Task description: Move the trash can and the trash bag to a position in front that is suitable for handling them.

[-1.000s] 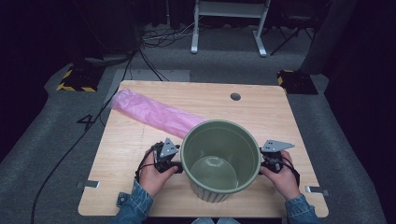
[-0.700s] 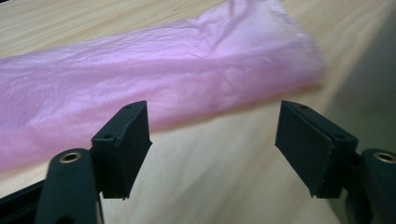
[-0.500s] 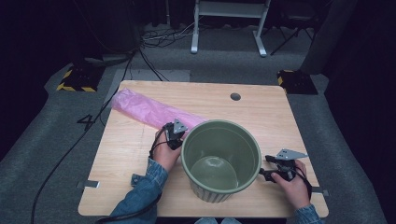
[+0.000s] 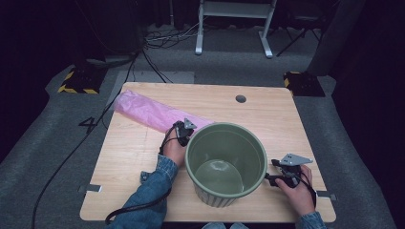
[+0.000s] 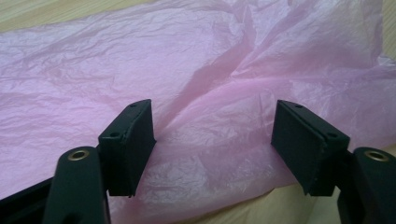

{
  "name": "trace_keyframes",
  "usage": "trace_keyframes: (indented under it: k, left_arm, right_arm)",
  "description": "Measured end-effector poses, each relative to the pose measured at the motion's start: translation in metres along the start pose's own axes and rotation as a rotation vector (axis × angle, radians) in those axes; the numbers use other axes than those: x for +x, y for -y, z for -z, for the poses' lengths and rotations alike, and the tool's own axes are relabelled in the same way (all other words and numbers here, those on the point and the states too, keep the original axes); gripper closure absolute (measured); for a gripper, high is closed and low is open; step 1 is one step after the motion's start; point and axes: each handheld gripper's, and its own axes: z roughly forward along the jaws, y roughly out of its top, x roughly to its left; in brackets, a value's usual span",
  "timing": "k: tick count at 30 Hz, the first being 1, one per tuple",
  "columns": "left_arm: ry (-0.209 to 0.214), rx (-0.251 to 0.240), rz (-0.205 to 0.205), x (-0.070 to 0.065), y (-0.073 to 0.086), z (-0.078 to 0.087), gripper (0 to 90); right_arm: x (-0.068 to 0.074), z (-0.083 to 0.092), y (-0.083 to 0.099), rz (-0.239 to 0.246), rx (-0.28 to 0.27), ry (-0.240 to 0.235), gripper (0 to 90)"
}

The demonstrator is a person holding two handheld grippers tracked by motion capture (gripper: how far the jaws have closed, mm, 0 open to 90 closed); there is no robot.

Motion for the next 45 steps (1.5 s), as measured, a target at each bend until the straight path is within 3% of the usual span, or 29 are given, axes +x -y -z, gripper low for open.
trace_keyframes:
  k: [7, 13, 22, 30, 33, 37, 42, 45]
  left_arm:
    - [0.009, 0.038, -0.020, -0.001, 0.013, 0.019, 34.1]
    - [0.037, 0.041, 0.017, 0.004, 0.031, 0.039, 35.2]
    - [0.018, 0.050, -0.014, 0.003, 0.064, 0.075, 35.8]
    - [0.031, 0.054, -0.027, 0.002, 0.089, 0.103, 39.1]
    - [0.025, 0.052, -0.010, -0.001, 0.096, 0.112, 39.2]
    - [-0.017, -0.025, 0.010, -0.002, 0.104, 0.134, 31.0]
    - [-0.107, -0.030, 0.080, 0.005, 0.122, 0.161, 30.9]
    - [-0.116, -0.055, 0.134, 0.006, 0.122, 0.162, 31.5]
  right_arm:
    - [-0.001, -0.001, -0.001, 0.005, -0.001, -0.006, 27.9]
    - [-0.001, -0.001, -0.001, 0.005, -0.001, -0.006, 27.9]
    - [-0.002, -0.003, -0.002, 0.011, -0.001, -0.014, 27.7]
    - [-0.003, -0.005, -0.004, 0.013, 0.000, -0.016, 27.7]
    - [-0.003, -0.005, -0.004, 0.013, 0.000, -0.016, 27.7]
    - [-0.003, -0.005, -0.004, 0.013, 0.000, -0.016, 27.7]
    - [-0.003, -0.005, -0.004, 0.013, 0.000, -0.016, 27.7]
    - [-0.003, -0.005, -0.004, 0.013, 0.000, -0.016, 27.7]
